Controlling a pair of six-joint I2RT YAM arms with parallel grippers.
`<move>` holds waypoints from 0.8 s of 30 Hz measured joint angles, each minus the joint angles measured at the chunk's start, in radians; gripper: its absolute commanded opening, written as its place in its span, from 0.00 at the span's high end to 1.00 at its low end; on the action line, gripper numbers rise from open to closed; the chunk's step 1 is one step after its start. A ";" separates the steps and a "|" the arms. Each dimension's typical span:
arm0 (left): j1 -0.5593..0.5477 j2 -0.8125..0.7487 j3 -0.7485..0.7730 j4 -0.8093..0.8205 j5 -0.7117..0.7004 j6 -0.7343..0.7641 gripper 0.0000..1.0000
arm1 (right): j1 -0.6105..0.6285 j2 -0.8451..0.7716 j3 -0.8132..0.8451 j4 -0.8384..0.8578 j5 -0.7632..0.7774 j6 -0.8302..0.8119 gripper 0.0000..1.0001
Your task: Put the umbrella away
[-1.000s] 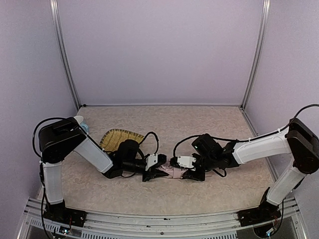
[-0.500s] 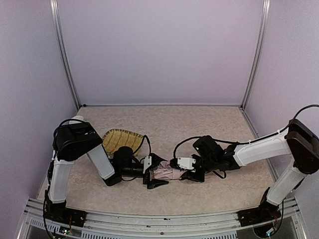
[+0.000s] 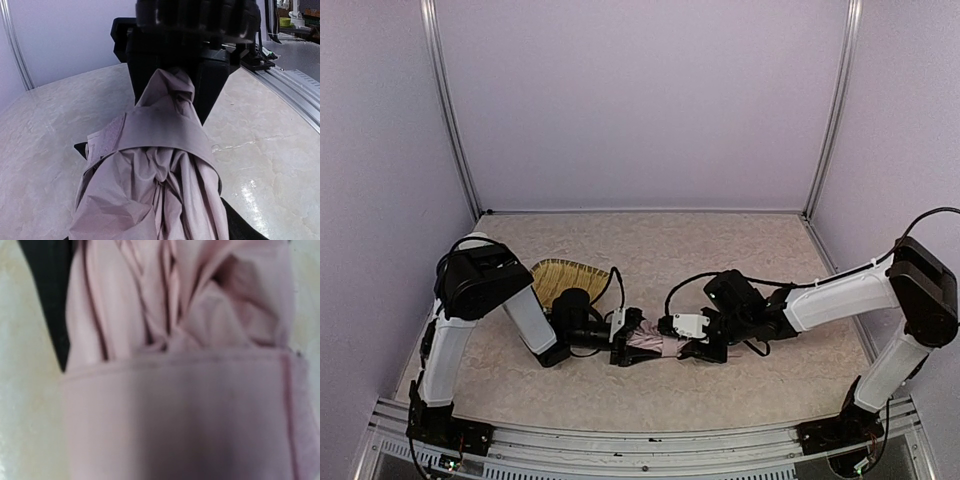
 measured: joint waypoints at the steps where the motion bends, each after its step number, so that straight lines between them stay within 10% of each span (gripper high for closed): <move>1: 0.001 0.000 0.000 -0.006 0.005 0.003 0.53 | 0.000 0.001 0.000 0.000 0.000 -0.002 0.81; 7: 0.018 -0.010 0.050 -0.125 0.055 0.091 0.98 | -0.010 0.002 0.005 -0.008 0.004 -0.005 0.78; 12: 0.027 -0.026 0.077 -0.204 0.071 0.143 1.00 | -0.017 0.000 0.010 -0.012 0.008 0.009 0.59; 18: 0.027 -0.039 0.084 -0.234 0.047 0.141 1.00 | -0.015 0.001 0.010 -0.034 0.008 0.019 0.03; 24: 0.034 -0.063 0.027 -0.172 -0.017 0.076 1.00 | -0.017 -0.001 0.007 -0.034 0.057 0.040 0.00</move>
